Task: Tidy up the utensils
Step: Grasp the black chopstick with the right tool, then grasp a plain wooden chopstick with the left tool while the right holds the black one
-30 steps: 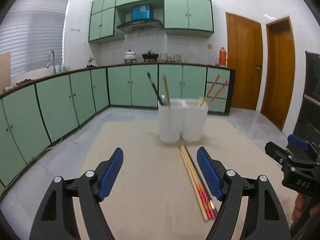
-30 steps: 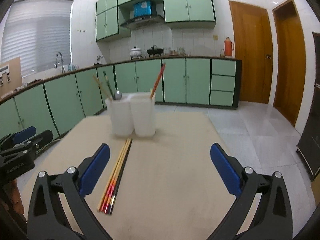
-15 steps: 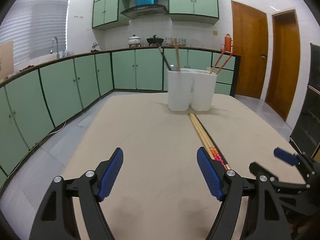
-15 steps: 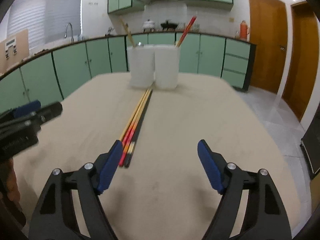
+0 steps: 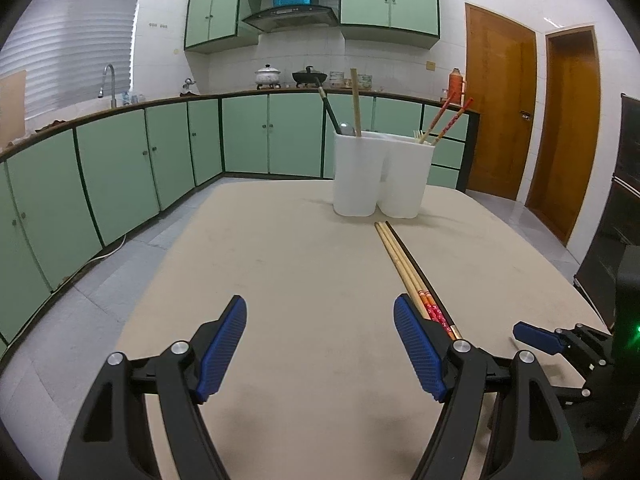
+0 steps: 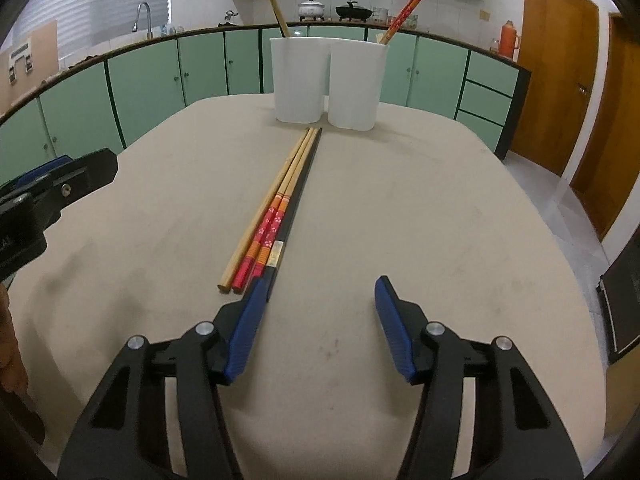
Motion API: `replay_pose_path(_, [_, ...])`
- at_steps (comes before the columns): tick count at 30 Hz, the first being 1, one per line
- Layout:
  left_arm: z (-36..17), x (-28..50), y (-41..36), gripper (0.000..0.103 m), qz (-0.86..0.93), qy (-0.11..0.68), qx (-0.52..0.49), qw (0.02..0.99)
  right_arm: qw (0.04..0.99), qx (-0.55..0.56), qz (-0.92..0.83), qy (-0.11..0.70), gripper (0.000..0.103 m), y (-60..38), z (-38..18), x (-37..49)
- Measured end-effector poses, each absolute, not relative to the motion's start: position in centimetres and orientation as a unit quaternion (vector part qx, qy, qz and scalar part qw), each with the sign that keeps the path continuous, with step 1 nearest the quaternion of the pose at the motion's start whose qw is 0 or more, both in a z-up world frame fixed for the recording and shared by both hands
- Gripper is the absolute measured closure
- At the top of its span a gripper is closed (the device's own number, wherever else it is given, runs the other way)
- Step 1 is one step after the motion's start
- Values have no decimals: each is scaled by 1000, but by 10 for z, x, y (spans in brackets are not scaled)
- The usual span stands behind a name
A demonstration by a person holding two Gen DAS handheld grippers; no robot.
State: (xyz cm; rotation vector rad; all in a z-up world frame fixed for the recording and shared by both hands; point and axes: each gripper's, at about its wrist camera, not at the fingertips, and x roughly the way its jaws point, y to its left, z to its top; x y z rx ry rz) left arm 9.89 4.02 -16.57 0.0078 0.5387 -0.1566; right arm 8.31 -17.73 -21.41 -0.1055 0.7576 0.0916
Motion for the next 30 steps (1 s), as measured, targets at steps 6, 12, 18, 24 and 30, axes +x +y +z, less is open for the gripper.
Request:
replay_pose_path(6, [-167, 99, 43, 28, -74, 264, 0, 962, 922, -54, 53, 381, 56, -170, -218, 83])
replay_pose_path(12, [-168, 98, 43, 28, -73, 263, 3, 962, 923, -38, 39, 382, 63, -171, -218, 86])
replay_pose_path(18, [-167, 96, 41, 28, -76, 263, 5, 962, 924, -14, 27, 381, 69, -176, -219, 86])
replay_pose_path(24, [-168, 96, 36, 28, -81, 268, 5, 960, 924, -26, 43, 379, 90, -170, -219, 88])
replay_pose_path(30, [-172, 97, 27, 28, -90, 281, 7, 955, 923, 13, 55, 380, 97, -183, -217, 87])
